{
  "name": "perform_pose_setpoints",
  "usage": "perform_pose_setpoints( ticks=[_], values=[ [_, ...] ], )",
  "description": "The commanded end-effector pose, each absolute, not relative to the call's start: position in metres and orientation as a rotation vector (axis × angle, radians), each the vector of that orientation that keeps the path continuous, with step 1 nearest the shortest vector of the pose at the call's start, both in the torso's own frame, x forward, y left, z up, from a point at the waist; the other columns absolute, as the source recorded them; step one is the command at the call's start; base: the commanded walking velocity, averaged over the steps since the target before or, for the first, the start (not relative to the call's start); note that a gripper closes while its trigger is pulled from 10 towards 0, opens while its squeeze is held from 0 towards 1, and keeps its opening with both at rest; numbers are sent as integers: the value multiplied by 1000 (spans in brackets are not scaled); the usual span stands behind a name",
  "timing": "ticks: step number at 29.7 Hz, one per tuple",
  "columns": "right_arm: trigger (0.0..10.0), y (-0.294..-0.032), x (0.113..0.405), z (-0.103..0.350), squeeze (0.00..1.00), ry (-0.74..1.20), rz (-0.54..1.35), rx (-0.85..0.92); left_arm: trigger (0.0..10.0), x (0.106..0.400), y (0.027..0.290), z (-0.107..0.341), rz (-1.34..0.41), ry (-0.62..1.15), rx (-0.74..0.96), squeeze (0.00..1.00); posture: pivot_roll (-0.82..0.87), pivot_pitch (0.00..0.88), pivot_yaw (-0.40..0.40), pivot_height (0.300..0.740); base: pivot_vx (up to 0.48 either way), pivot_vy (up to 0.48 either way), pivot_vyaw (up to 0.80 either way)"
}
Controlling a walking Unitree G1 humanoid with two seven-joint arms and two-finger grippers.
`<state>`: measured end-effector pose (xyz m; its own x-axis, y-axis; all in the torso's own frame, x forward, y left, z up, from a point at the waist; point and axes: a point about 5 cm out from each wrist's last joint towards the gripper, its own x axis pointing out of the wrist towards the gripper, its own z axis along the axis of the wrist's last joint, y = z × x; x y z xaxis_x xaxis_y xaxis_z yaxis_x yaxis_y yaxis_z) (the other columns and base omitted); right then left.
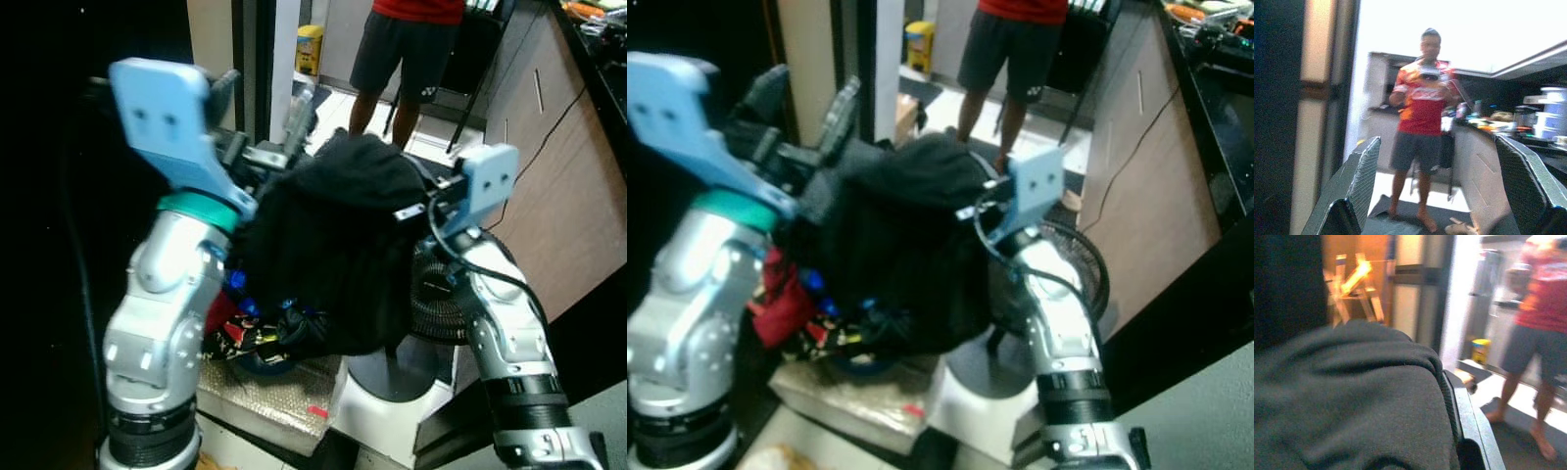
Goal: Clothes washing
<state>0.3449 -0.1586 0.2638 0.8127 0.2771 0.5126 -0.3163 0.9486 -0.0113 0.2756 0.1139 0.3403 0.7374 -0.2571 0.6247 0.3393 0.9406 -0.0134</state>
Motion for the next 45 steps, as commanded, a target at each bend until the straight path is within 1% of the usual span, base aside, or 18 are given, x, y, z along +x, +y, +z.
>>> perform_pose_setpoints(
  ticks=[1,9,10,11,12,14,17,20,22,25,32,38,45],
  values=[
    [10000,-167,341,267,0,-554,286,136,10000,276,113,334,-327,-634,-119,0,136,76,-24,740,0,0,0],
    [10000,-157,335,263,0,-559,319,67,10000,277,109,336,-331,-642,-108,0,130,70,-16,740,0,0,0],
    [10000,-145,333,267,0,-589,330,52,10000,279,104,340,-349,-646,-102,0,125,64,-11,740,0,0,0],
    [10000,-145,333,267,0,-589,330,52,10000,279,104,340,-349,-646,-102,0,125,64,-11,740,0,0,0],
    [10000,-133,329,276,0,-648,335,8,10000,279,101,344,-361,-663,-63,0,125,60,-7,740,0,0,0],
    [10000,-127,325,282,0,-685,330,-8,10000,278,100,344,-366,-675,-20,0,122,55,-5,740,0,0,0],
    [10000,-127,321,292,0,-735,299,-69,10000,277,99,337,-379,-676,92,0,117,45,-6,740,0,0,0],
    [10000,-129,322,292,0,-735,294,-71,10000,277,99,334,-385,-674,119,0,117,37,-7,740,0,0,0],
    [10000,-130,322,292,0,-729,290,-59,10000,277,99,332,-385,-672,126,0,117,32,-7,740,0,0,0],
    [10000,-131,324,288,0,-711,287,-49,10000,277,100,332,-379,-675,134,0,114,4,-15,740,0,0,0],
    [10000,-130,331,278,0,-673,292,-70,10000,281,102,333,-364,-699,142,0,108,0,-42,740,0,0,0],
    [10000,-132,334,278,0,-670,281,-79,10000,282,101,328,-373,-691,159,0,105,0,-40,740,0,0,0],
    [10000,-131,334,276,0,-667,278,-51,10000,284,102,325,-375,-684,156,0,97,0,-27,740,0,0,0]
  ],
)
